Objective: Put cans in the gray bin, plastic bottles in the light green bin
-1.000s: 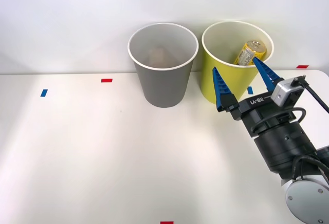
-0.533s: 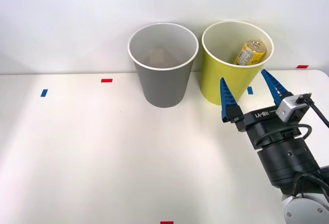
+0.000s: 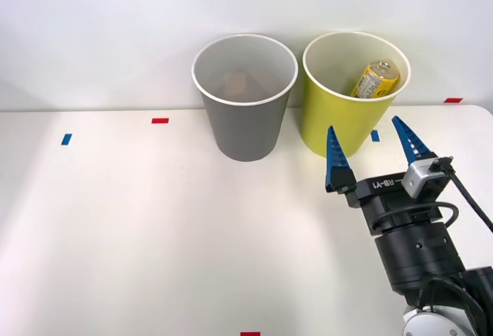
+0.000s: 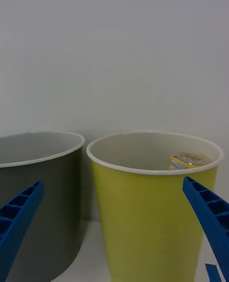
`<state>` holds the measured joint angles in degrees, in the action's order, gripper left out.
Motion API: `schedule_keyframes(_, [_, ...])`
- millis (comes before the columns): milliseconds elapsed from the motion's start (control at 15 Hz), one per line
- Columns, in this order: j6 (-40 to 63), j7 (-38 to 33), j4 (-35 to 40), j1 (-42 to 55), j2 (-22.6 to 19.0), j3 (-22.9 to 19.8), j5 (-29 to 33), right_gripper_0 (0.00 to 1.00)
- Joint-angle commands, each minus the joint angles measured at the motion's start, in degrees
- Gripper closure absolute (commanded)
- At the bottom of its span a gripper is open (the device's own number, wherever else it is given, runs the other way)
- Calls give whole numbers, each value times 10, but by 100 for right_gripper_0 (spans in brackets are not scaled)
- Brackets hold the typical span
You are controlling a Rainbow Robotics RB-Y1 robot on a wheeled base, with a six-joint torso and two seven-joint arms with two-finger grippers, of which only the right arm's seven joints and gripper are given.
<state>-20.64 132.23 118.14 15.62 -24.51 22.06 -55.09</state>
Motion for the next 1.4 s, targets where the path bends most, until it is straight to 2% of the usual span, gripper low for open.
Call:
schedule_keyframes(67, [46, -8, 3, 5, 17, -30, 23, 0])
schedule_keyframes(133, [46, -9, 3, 11, 21, -32, 32, 0])
schedule_keyframes(267, [47, -19, 3, 33, 24, -46, 97, 0])
schedule_keyframes(400, [46, -104, 3, 63, 20, -56, 181, 0])
schedule_keyframes(533, [43, -248, 3, 95, 25, -70, 315, 0])
schedule_keyframes(667, [35, -336, 3, 126, 52, -83, 402, 0])
schedule_keyframes(867, [31, -426, 3, 163, 88, -98, 496, 0])
schedule_keyframes(1067, [-8, -457, -9, 189, 97, -97, 522, 0])
schedule_keyframes(1400, [-150, -446, -139, 157, 96, -92, 539, 0])
